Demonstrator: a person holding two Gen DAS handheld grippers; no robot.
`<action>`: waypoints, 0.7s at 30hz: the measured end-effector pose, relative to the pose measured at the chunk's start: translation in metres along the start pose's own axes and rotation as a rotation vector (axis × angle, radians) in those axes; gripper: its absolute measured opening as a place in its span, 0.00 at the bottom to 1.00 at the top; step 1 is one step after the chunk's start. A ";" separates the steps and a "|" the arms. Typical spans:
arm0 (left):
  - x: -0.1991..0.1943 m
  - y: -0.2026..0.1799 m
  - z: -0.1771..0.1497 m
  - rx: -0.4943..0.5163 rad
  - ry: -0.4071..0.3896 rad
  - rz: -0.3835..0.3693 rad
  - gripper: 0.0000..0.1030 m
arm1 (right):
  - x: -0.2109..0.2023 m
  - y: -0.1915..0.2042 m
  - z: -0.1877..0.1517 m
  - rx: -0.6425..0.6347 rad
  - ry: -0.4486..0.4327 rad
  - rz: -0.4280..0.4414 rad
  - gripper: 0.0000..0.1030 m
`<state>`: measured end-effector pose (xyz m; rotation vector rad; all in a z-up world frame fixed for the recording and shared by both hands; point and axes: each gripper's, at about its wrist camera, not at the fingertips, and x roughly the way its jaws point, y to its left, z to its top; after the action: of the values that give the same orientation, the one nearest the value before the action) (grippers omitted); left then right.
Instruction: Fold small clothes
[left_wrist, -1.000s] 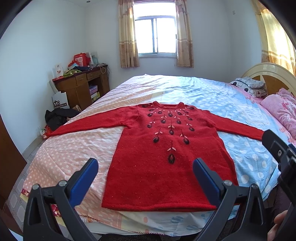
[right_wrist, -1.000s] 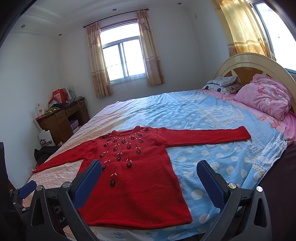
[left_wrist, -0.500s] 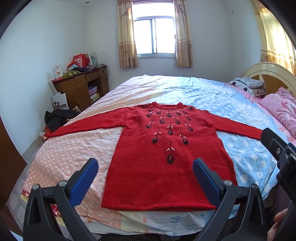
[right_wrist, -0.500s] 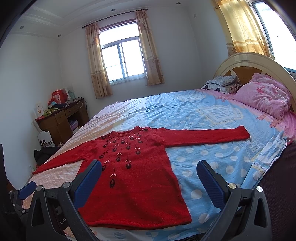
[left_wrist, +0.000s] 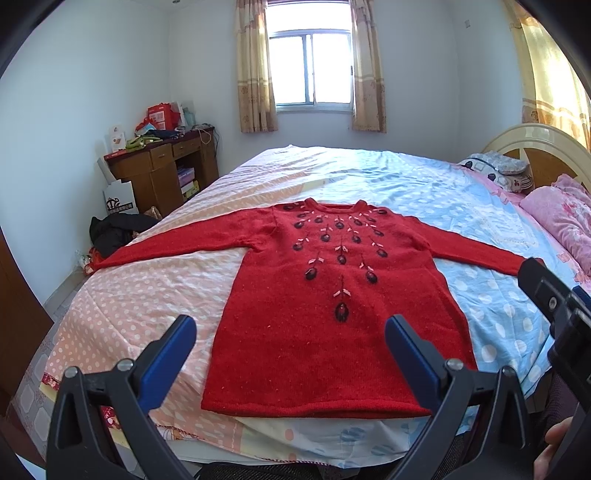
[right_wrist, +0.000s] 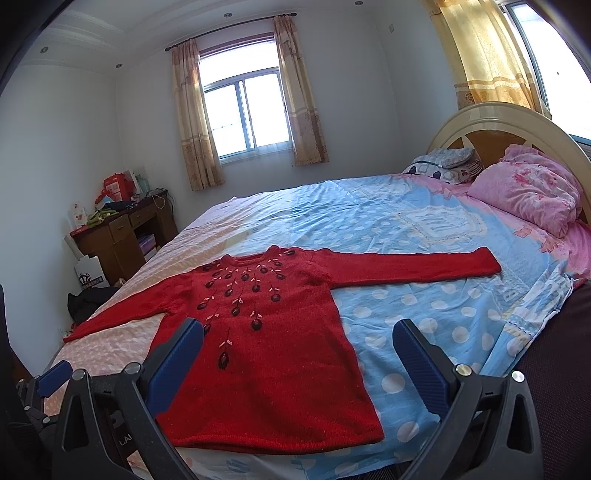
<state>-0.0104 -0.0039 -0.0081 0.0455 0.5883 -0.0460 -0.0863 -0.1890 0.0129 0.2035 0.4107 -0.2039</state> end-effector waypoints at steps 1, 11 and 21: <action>0.000 0.000 0.000 0.000 0.000 -0.001 1.00 | 0.000 0.000 0.000 -0.001 0.001 -0.001 0.99; 0.001 0.002 -0.004 0.000 0.005 0.001 1.00 | 0.001 0.001 0.000 -0.001 0.003 0.000 0.99; 0.002 0.002 -0.003 0.001 0.006 0.000 1.00 | 0.002 0.001 -0.002 -0.002 0.007 -0.002 0.99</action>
<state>-0.0105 -0.0022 -0.0114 0.0465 0.5948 -0.0458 -0.0850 -0.1878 0.0104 0.2023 0.4184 -0.2048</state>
